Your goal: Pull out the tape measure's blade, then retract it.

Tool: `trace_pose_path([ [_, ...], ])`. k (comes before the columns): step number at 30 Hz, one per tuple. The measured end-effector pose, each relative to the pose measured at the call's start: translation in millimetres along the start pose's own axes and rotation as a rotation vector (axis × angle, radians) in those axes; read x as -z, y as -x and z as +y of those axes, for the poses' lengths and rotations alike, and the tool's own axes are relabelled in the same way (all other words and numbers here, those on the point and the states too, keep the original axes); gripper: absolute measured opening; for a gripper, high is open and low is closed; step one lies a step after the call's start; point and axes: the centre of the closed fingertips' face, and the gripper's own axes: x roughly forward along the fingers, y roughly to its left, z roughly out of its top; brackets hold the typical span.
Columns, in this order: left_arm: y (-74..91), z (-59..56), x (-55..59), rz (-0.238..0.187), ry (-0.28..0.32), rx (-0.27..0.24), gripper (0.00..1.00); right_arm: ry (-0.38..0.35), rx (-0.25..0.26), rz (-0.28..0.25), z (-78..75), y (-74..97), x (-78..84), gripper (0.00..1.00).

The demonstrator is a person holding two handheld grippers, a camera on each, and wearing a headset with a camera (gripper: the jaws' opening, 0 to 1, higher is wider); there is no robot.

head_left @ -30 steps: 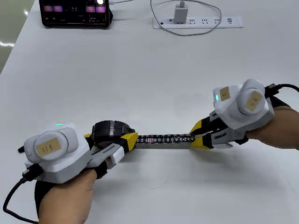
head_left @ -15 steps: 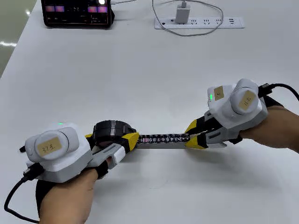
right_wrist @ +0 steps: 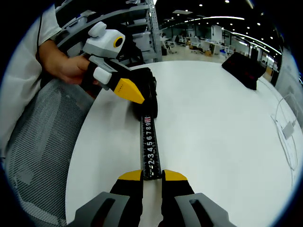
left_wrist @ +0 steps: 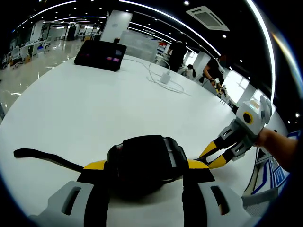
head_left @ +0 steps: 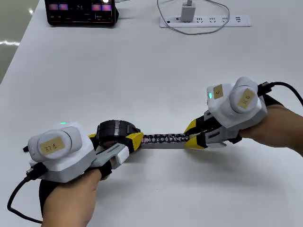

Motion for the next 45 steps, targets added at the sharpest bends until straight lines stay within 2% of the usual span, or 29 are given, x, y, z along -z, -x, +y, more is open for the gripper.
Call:
trace_pose_path([
  [45,0.3,-0.7,0.2,0.002,0.016,0.009,0.58,0.021,-0.044,-0.042,2.0,-28.7,-32.4,0.11],
])
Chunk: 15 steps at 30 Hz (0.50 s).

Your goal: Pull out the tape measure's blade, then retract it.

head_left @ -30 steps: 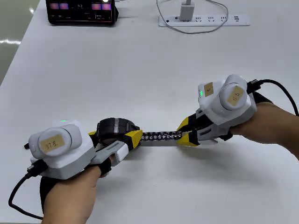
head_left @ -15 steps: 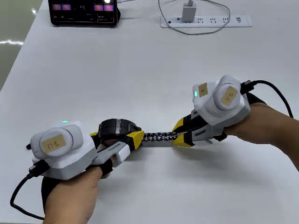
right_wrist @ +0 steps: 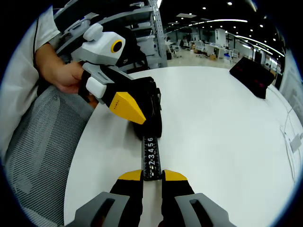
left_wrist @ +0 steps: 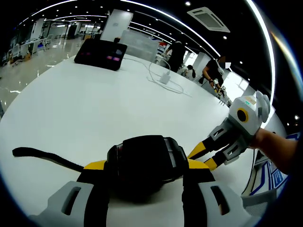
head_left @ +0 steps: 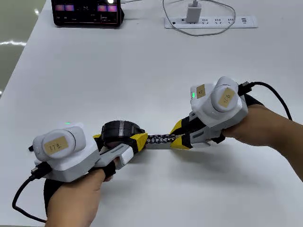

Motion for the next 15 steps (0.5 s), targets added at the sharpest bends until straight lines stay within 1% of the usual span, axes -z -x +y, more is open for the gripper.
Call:
trace_pose_path([
  [15,0.0,-0.6,-0.1,0.001,0.003,0.003,0.58,0.003,-0.019,-0.019,0.9,-9.8,-10.3,0.11],
])
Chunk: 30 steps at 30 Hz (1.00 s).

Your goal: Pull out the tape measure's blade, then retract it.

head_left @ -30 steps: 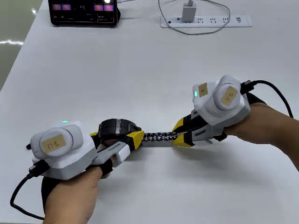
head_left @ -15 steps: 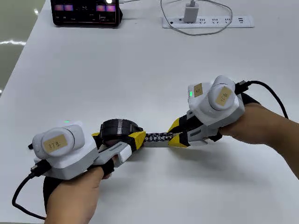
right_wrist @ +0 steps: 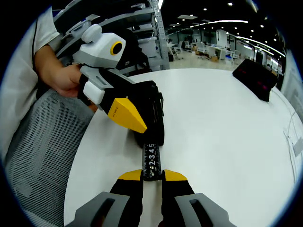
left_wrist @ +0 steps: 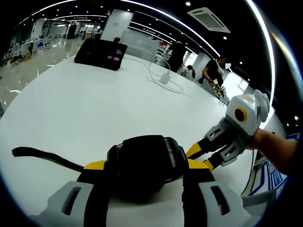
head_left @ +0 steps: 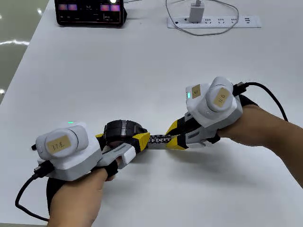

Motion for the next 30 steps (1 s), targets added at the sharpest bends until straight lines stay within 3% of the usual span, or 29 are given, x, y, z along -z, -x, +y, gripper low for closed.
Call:
trace_pose_path([
  [30,-1.5,0.9,0.4,0.000,0.002,0.001,0.58,0.002,-0.017,-0.017,0.2,-15.6,-12.8,0.11],
])
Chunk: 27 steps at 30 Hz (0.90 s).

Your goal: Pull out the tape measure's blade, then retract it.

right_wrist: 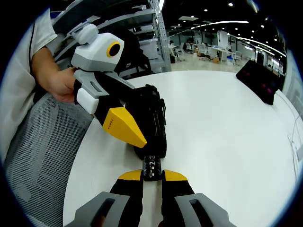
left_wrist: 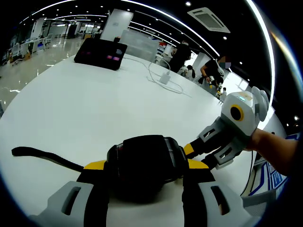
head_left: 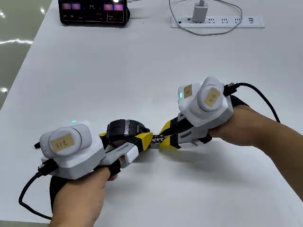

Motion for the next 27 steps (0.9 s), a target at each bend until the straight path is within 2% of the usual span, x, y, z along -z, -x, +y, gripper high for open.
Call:
trace_pose_path([
  [27,-0.4,0.0,0.4,0.002,-0.002,-0.003,0.58,0.004,0.002,0.010,-0.5,-3.7,-3.3,0.11],
])
